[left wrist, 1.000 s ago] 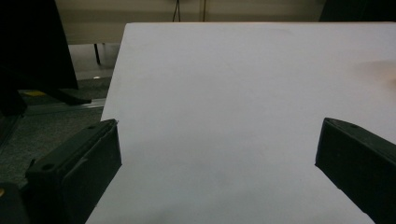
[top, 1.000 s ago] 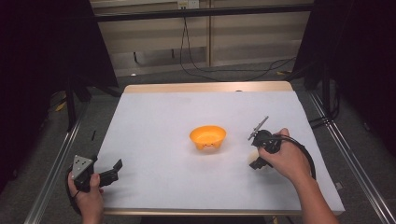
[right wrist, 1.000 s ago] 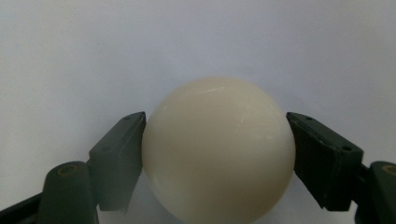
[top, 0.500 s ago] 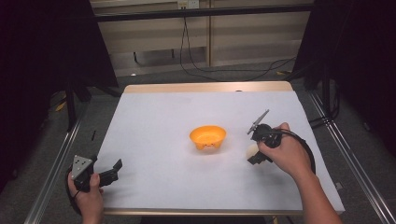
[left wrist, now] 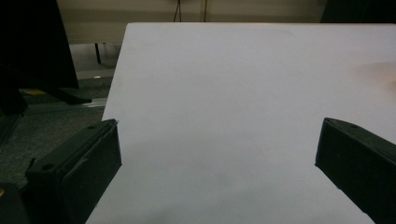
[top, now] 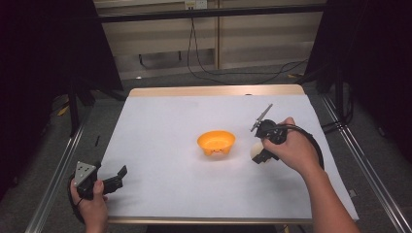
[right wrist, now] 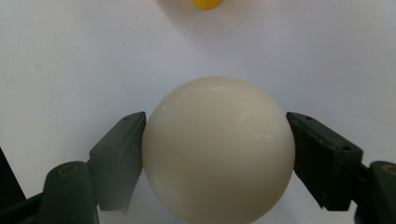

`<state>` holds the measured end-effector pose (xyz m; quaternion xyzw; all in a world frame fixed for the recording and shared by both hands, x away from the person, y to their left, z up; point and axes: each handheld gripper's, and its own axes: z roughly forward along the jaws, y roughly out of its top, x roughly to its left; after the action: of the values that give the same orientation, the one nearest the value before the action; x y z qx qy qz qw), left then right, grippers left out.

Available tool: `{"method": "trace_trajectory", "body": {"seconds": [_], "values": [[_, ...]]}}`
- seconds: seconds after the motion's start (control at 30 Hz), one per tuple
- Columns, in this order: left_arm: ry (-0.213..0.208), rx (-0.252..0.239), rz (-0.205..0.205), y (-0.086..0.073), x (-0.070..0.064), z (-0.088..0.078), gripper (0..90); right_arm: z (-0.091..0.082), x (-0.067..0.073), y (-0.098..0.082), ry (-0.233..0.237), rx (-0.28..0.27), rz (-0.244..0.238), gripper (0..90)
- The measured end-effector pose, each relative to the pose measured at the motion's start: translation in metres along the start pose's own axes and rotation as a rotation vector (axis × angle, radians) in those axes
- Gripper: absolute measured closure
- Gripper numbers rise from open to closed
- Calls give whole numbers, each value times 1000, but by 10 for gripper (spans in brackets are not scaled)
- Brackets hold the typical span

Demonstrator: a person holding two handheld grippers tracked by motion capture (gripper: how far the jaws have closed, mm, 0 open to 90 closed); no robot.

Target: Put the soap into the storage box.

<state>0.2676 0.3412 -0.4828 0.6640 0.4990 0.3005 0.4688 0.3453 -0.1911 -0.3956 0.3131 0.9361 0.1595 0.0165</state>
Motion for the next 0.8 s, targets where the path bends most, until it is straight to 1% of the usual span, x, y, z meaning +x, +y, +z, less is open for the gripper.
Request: {"method": "trace_trajectory", "body": {"seconds": [0.07, 0.17, 0.2, 0.23, 0.3, 0.37, 0.53, 0.57, 0.6, 0.7, 0.77, 0.8], "values": [[0, 0, 0, 0, 0, 0, 0, -1, 0, 4, -2, 7, -14, 234], [0, 0, 0, 0, 0, 0, 0, -2, 0, 9, -1, 16, -17, 234], [0, 0, -1, 0, 0, 0, 0, -2, 0, 11, -1, 12, -29, 234], [3, -1, -5, 0, 0, 0, 0, -3, 1, 15, 2, 21, -33, 234], [3, 0, -5, 0, 0, 0, 0, -3, 1, 19, -1, 22, -45, 234], [3, -1, -6, 0, 0, 0, 0, -4, 1, 23, 3, 27, -43, 234], [5, 3, -2, 0, 0, 0, 0, -5, 0, 33, 2, 28, -56, 234], [4, 2, -4, 0, 0, 0, 0, -6, -1, 35, 5, 28, -66, 234], [4, 2, -4, 0, 0, 0, 0, -6, 0, 38, 5, 30, -63, 234], [3, 2, -4, 0, 1, 0, 0, -7, -2, 45, 7, 25, -76, 234], [3, 1, -5, 0, 1, 0, 0, -7, -1, 47, 7, 25, -73, 234], [2, 2, -5, 0, 1, -1, 0, -7, -1, 51, 9, 26, -80, 234]]}}
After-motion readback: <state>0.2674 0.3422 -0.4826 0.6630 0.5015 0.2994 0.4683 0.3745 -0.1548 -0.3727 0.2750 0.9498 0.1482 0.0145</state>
